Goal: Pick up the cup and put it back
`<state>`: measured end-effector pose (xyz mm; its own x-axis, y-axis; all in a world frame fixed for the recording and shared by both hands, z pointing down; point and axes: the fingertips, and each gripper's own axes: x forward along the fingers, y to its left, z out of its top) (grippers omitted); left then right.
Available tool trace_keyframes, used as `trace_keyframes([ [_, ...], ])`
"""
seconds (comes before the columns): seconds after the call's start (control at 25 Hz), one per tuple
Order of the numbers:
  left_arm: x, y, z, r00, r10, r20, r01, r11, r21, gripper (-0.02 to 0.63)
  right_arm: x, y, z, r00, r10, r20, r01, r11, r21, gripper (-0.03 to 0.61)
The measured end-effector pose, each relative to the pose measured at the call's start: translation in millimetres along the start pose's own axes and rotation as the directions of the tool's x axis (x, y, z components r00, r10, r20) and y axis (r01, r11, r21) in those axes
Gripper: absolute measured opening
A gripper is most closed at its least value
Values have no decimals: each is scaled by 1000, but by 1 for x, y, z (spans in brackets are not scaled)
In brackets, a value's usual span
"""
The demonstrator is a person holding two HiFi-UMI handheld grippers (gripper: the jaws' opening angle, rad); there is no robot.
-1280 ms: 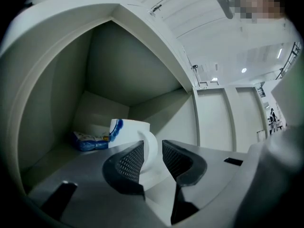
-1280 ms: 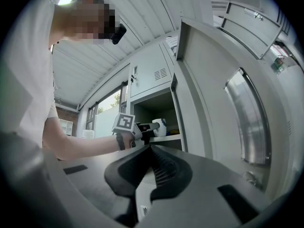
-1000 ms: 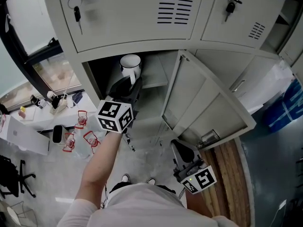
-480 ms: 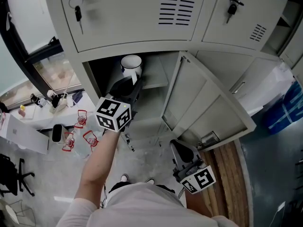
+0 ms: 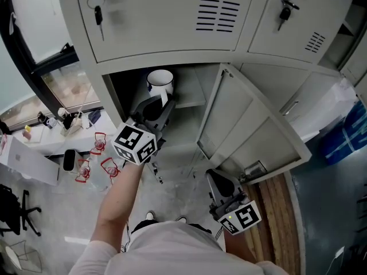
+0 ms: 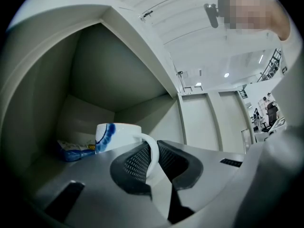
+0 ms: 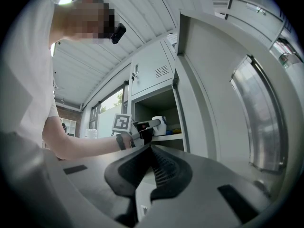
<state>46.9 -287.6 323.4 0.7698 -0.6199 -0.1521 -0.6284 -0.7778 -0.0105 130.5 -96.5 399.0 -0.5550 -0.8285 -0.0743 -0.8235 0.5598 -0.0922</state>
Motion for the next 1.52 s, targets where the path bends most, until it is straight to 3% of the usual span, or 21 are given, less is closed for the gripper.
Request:
trace_keyframes([
  [0.92, -24, -9, 17, 997, -36, 71, 35, 999, 13, 57, 2, 6, 4, 1000, 14, 7, -14, 1000, -7, 17],
  [1.24, -67, -39, 20, 994, -78, 71, 75, 996, 44, 57, -4, -2, 7, 1000, -10, 15, 10, 1000, -10, 17],
  [1.52, -112, -59, 28, 994, -64, 88, 58, 996, 64, 57, 2, -1, 7, 1000, -1, 18, 1, 1000, -11, 17],
])
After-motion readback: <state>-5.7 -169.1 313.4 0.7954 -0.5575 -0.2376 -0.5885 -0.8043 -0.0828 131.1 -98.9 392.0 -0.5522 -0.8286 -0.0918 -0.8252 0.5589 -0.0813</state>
